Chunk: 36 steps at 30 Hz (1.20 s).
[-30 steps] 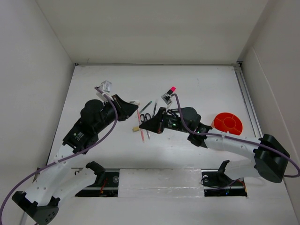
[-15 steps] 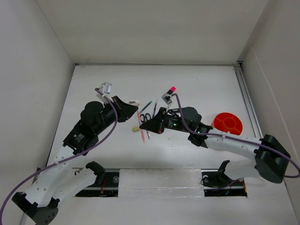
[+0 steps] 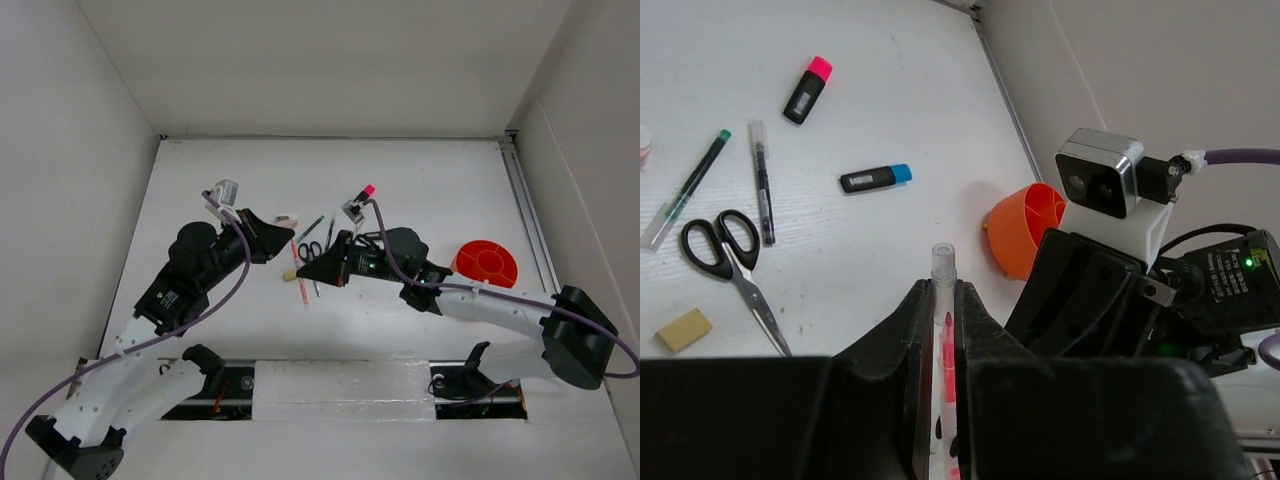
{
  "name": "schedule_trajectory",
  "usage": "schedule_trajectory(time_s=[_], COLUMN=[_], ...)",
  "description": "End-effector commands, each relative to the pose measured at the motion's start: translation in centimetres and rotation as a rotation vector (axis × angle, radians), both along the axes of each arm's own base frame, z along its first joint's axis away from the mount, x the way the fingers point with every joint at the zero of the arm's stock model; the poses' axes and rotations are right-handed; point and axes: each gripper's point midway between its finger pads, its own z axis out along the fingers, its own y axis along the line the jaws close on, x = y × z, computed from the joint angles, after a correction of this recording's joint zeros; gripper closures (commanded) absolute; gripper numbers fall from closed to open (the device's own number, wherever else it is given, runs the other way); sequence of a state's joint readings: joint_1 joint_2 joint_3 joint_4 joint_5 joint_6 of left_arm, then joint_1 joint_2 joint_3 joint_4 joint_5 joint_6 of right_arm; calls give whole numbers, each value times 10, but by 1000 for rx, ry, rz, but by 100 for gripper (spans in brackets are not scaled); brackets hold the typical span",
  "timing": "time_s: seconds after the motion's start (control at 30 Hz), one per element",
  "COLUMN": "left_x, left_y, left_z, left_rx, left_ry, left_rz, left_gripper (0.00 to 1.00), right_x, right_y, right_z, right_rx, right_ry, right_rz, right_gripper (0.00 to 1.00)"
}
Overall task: Sort the stationery into containers
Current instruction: Close the pen cap on the pen.
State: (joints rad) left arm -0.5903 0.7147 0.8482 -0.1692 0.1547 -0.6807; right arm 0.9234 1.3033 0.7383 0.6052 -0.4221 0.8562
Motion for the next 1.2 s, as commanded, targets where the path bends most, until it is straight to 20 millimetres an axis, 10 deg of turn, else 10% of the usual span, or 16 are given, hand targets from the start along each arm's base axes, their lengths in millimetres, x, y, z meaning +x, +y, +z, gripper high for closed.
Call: schedule_trajectory(time_s=[0.0,1.17], left_x=[-8,-38], left_y=[0,-13], left_z=[9,-7], left_rx=[1,81], left_ry=[-71,-103], left_rz=[-41,-254], left_gripper=[100,100], right_x=[3,28], right_y=[3,-15], right_z=[43,70], right_rx=[105,165], right_ry=[-62,-27], right_rz=[3,-48], right_gripper=[100,100])
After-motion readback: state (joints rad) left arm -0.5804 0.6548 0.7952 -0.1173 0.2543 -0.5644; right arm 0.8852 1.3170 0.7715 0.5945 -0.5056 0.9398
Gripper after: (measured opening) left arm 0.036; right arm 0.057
